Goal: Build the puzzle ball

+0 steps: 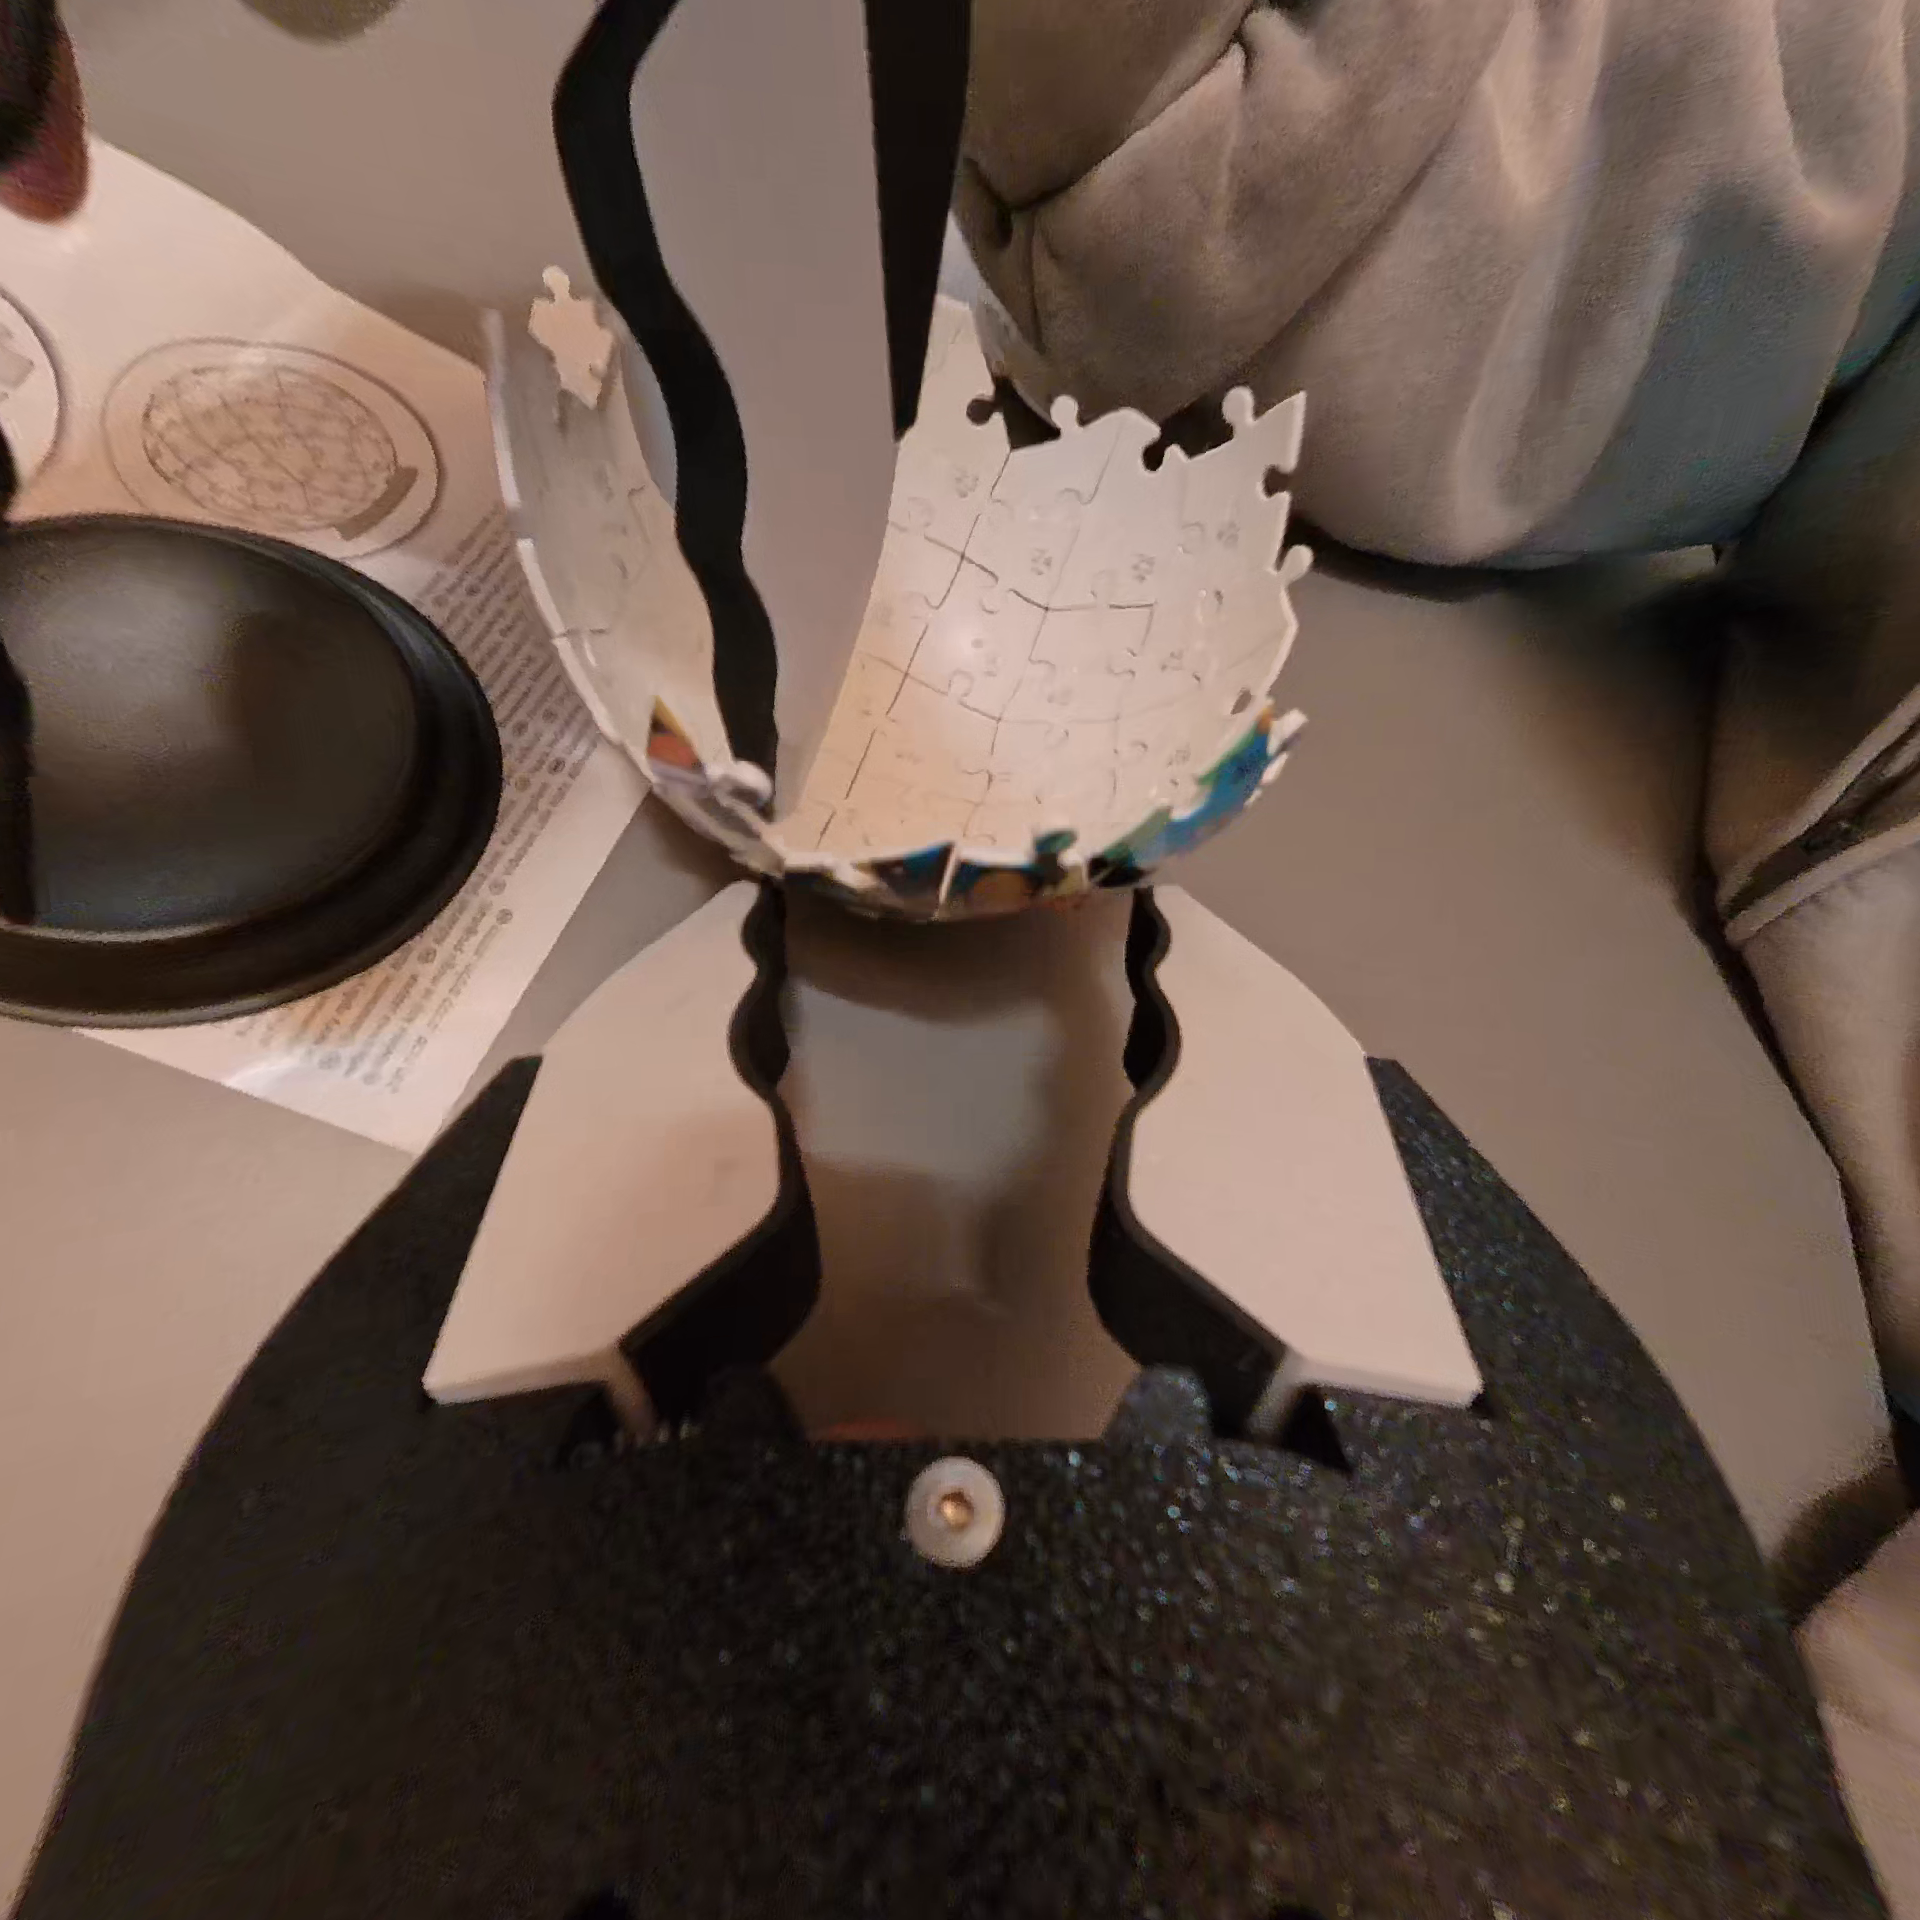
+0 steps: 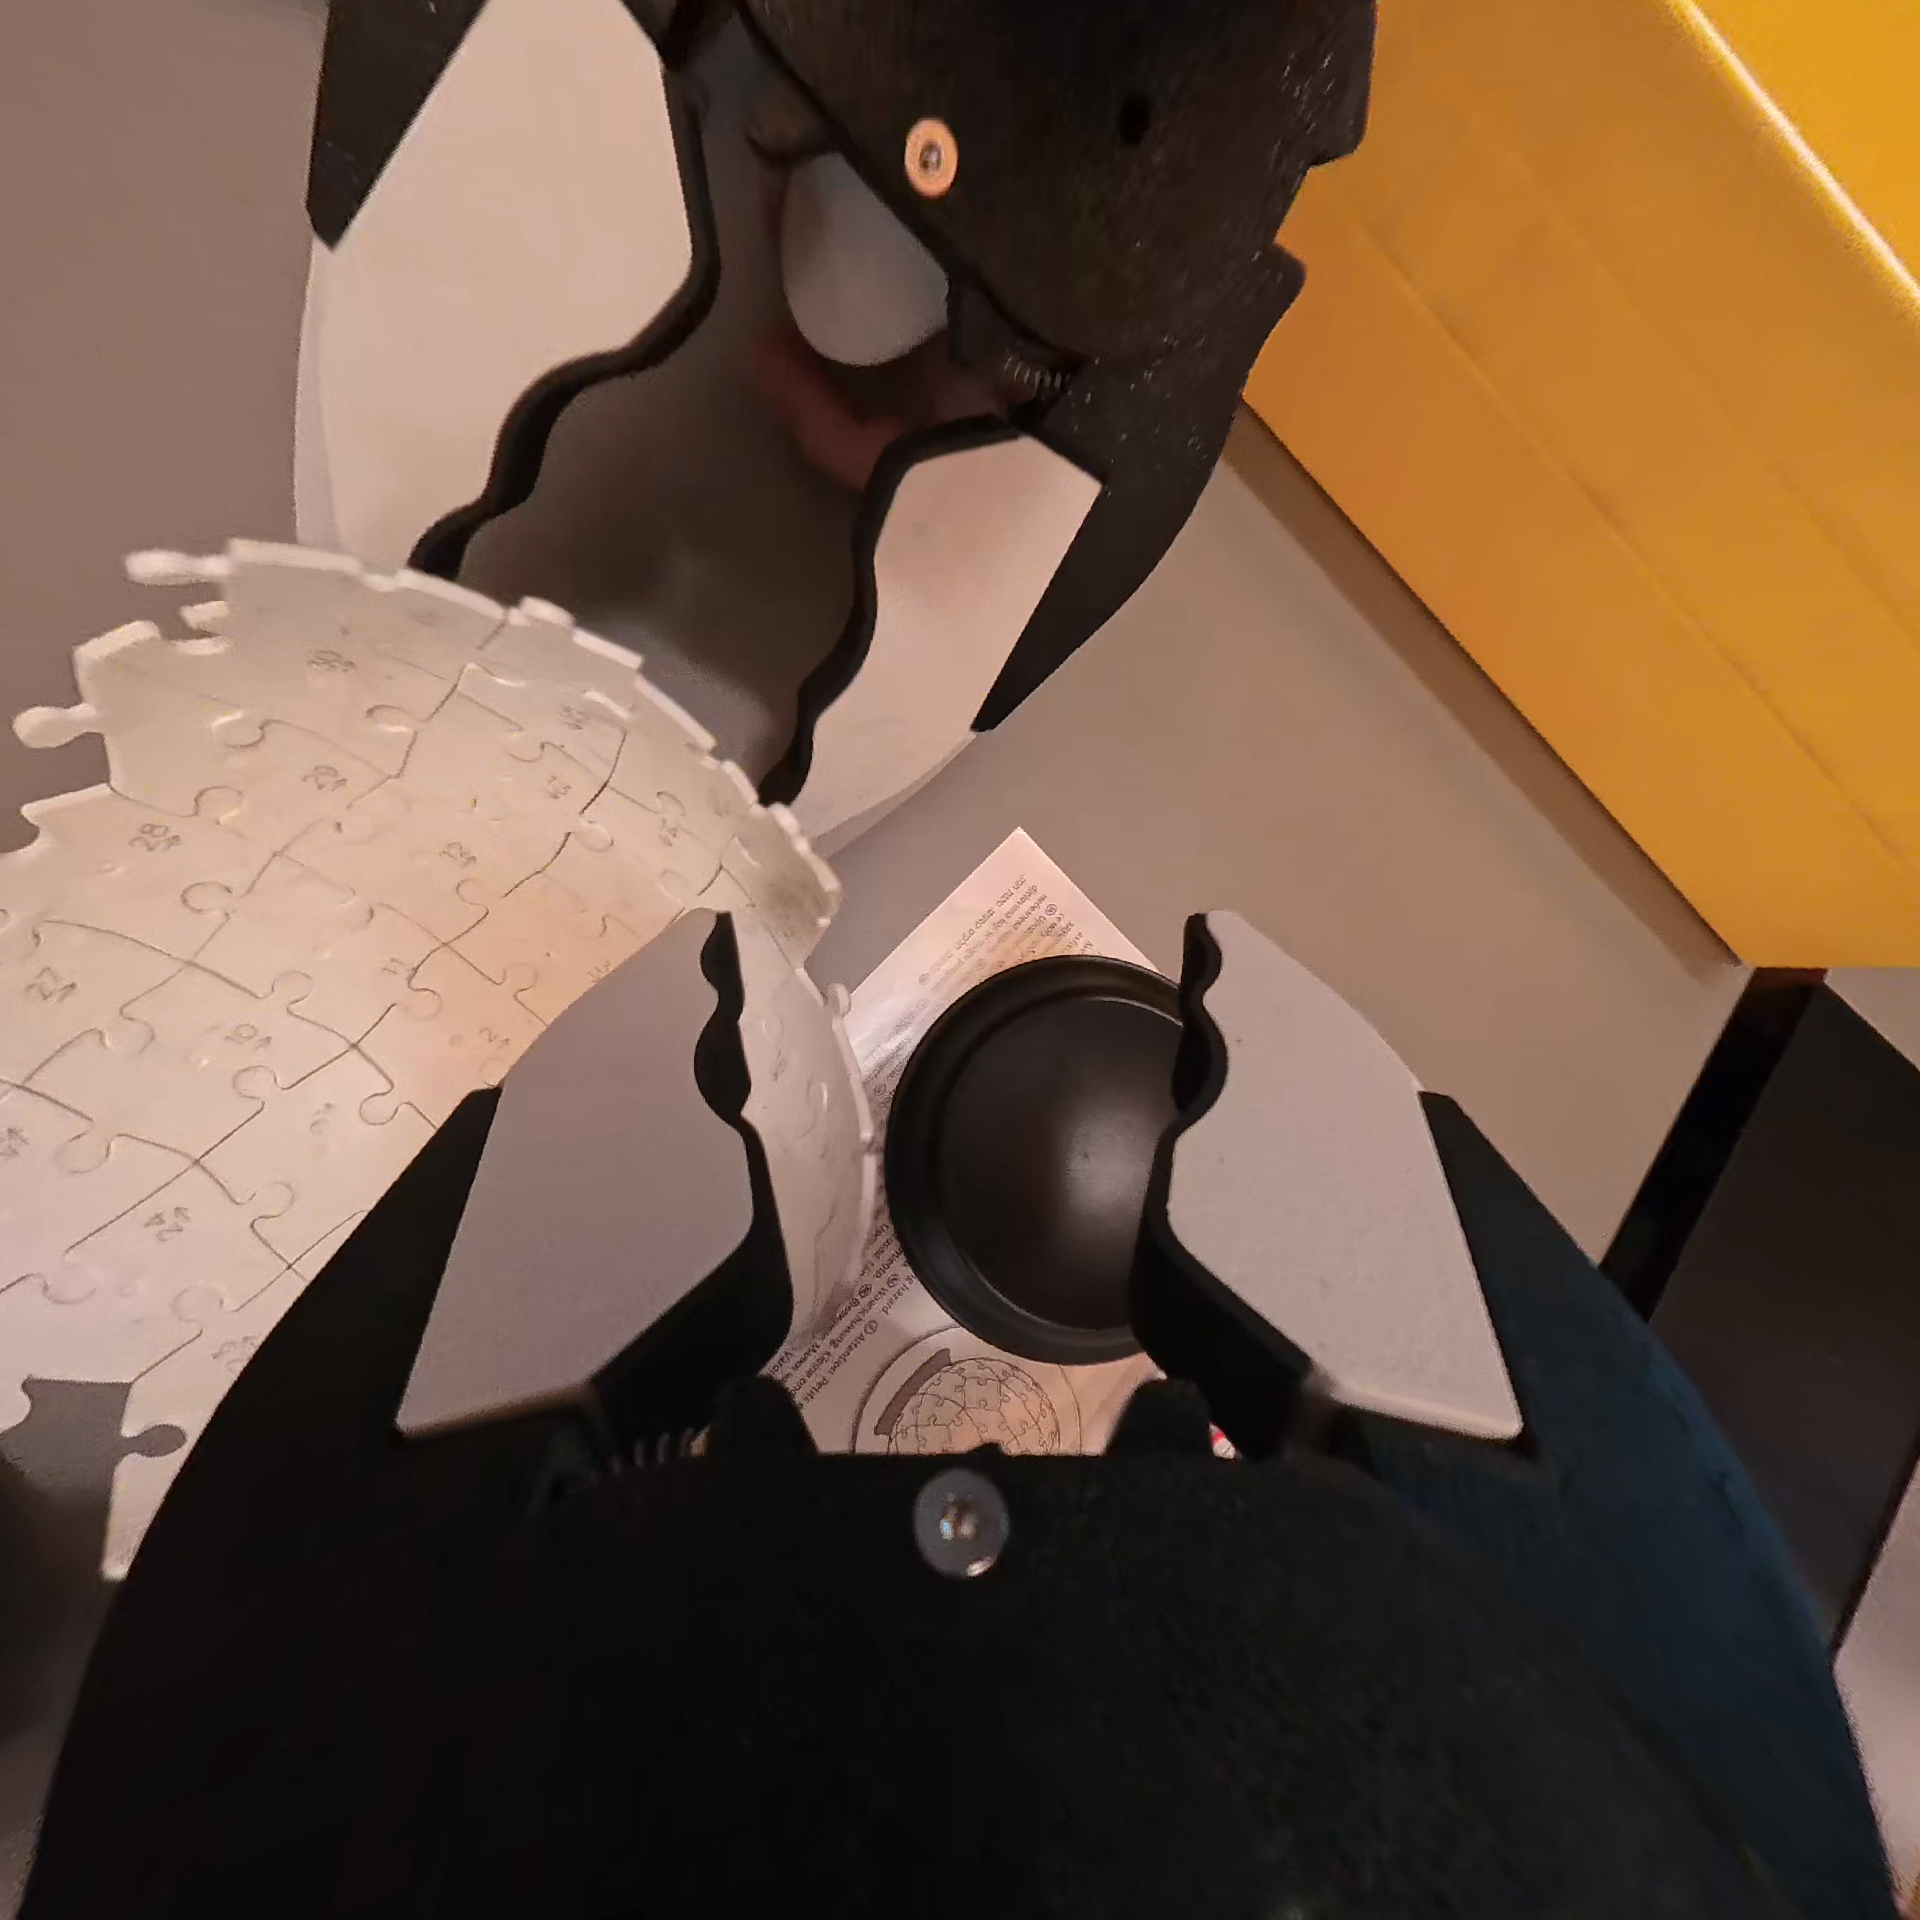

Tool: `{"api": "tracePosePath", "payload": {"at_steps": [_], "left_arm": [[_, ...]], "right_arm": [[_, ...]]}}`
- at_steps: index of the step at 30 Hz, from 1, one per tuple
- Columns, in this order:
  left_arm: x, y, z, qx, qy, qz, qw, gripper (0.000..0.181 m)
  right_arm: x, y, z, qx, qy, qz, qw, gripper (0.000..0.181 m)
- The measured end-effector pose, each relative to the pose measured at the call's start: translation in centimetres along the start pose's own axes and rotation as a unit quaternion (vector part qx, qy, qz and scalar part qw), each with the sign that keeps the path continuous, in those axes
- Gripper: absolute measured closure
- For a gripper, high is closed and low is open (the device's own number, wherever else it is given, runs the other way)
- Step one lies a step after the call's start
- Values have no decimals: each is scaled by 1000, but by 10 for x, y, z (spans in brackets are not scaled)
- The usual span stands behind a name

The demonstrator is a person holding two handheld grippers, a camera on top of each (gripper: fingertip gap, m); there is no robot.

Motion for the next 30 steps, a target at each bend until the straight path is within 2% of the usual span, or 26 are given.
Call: {"api": "tracePosePath", "payload": {"at_steps": [15,30], "left_arm": [[3,1,-3,87,44,21,995,127],[-3,-1,-3,111,54,23,992,128]], "right_arm": [[2,-3,2,4,-4,-12,1000,98],[-6,2,3,12,-16,8,1000,98]]}}
Point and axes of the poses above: each gripper's, where its closed fingertips meet, x out along the fingers, y out of its top, z = x × y across the jaws, the point moved 6 cm from there along -x, back along the fingers, and after that the axes turned 9 degrees about -x, right-handed, at the moved point
